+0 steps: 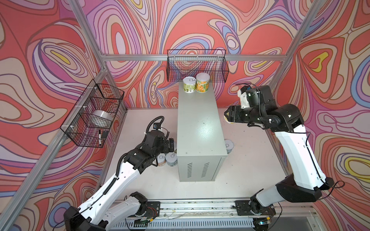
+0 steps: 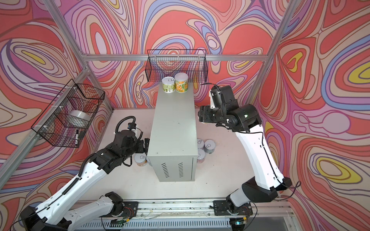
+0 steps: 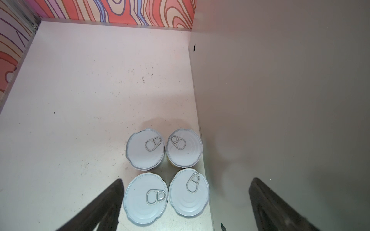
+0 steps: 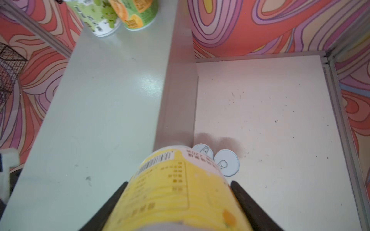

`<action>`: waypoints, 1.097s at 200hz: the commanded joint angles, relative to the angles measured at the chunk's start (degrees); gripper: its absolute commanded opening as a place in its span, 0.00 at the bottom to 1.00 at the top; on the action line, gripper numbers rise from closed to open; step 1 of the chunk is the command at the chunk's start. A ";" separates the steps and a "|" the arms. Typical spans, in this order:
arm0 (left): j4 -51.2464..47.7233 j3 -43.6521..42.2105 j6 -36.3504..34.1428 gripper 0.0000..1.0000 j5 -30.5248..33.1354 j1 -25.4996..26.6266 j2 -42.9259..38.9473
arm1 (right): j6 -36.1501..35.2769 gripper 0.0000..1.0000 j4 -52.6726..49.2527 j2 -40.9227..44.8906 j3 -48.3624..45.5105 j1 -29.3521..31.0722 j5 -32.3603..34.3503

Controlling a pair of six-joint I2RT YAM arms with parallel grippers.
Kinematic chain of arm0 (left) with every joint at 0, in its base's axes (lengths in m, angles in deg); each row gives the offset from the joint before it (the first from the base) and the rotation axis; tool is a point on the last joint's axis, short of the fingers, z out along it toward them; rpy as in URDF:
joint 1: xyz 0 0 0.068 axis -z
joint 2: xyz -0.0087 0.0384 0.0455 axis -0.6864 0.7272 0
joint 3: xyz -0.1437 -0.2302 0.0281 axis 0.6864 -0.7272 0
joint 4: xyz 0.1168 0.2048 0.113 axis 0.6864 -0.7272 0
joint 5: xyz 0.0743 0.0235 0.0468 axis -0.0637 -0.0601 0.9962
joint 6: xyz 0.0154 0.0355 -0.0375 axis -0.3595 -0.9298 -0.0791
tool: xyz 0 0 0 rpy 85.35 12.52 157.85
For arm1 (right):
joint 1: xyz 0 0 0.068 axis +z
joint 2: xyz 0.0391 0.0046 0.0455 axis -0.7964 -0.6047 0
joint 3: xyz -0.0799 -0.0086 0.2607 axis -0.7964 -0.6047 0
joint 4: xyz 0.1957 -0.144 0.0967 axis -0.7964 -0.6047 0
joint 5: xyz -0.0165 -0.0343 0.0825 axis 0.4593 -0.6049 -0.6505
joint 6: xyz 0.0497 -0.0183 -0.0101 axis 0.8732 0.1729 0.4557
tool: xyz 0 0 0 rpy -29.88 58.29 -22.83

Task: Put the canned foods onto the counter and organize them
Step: 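Close the right gripper on the yellow-labelled can and lift it toward the cabinet top, then carry the yellow-labelled can over the cabinet top toward the green can with the right gripper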

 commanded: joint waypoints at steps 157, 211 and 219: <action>0.50 2.23 -1.12 0.99 -0.11 -0.88 0.26 | -4.56 0.32 -5.64 -18.82 20.71 10.96 6.11; 1.11 2.41 -0.81 0.99 -0.56 -0.98 1.15 | -5.62 0.83 -3.13 -20.43 20.74 11.17 4.33; 1.12 2.50 -0.81 0.99 -0.58 -0.94 1.26 | -5.87 0.85 -2.77 -20.84 21.08 11.13 4.21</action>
